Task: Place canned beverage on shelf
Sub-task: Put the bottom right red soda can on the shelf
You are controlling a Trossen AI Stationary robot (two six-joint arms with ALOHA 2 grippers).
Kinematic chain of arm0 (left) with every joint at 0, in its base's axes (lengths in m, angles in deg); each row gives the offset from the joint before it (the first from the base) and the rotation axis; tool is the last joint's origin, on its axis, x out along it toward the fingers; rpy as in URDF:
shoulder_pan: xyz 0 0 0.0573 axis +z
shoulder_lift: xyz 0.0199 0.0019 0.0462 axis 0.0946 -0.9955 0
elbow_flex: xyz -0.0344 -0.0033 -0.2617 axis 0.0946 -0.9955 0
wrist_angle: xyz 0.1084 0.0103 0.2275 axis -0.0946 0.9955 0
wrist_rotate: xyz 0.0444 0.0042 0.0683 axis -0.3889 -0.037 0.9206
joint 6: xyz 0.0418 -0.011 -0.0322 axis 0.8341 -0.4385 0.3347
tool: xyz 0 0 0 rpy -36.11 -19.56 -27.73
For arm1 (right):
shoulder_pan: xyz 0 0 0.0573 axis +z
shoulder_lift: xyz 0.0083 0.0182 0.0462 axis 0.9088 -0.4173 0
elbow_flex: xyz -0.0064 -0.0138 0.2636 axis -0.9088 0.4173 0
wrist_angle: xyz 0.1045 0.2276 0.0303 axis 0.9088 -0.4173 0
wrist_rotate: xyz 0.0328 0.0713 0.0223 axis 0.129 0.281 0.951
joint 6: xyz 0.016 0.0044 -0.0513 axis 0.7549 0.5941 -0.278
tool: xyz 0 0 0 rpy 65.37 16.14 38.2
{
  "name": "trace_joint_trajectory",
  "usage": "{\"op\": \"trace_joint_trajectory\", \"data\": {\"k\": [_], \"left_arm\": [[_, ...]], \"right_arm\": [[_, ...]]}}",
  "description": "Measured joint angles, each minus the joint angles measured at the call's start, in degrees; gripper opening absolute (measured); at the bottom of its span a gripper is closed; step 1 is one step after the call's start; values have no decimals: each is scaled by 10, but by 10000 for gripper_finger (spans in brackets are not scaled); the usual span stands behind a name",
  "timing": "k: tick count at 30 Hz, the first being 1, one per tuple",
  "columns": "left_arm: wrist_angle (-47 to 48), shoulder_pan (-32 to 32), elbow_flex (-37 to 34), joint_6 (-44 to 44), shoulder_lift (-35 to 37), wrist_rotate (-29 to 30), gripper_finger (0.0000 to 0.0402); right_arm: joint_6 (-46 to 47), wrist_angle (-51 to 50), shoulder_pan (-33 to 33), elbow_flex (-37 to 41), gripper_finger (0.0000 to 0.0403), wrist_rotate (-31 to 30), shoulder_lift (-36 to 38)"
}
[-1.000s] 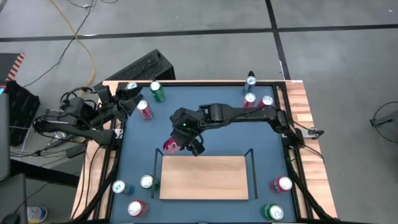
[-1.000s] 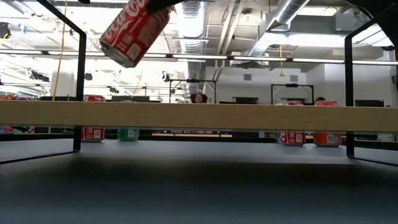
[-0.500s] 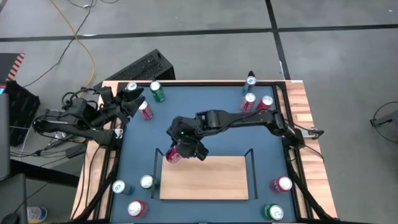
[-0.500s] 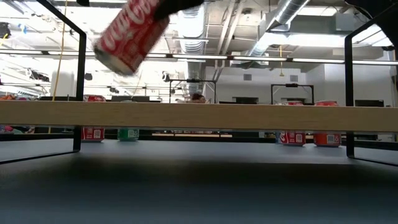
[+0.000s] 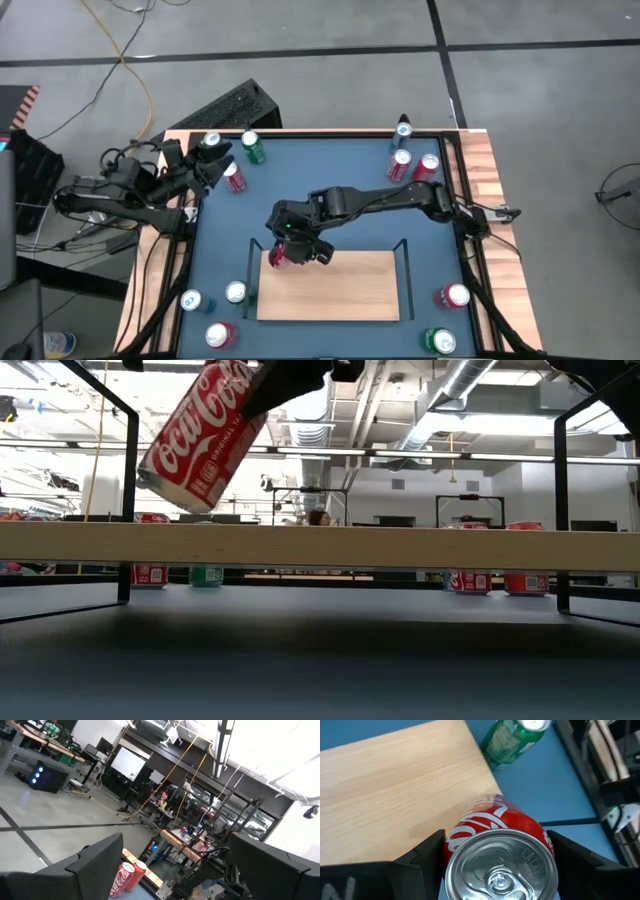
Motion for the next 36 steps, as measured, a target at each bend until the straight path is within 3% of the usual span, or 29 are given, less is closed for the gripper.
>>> {"op": "trace_joint_trajectory", "data": {"k": [19, 36], "left_arm": [[5, 0, 0, 1, 0, 4, 352], [6, 0, 0, 2, 0, 3, 352]], "right_arm": [[2, 13, -1, 0, 280, 1, -27], [21, 38, 15, 0, 314, -30, -27]]}}
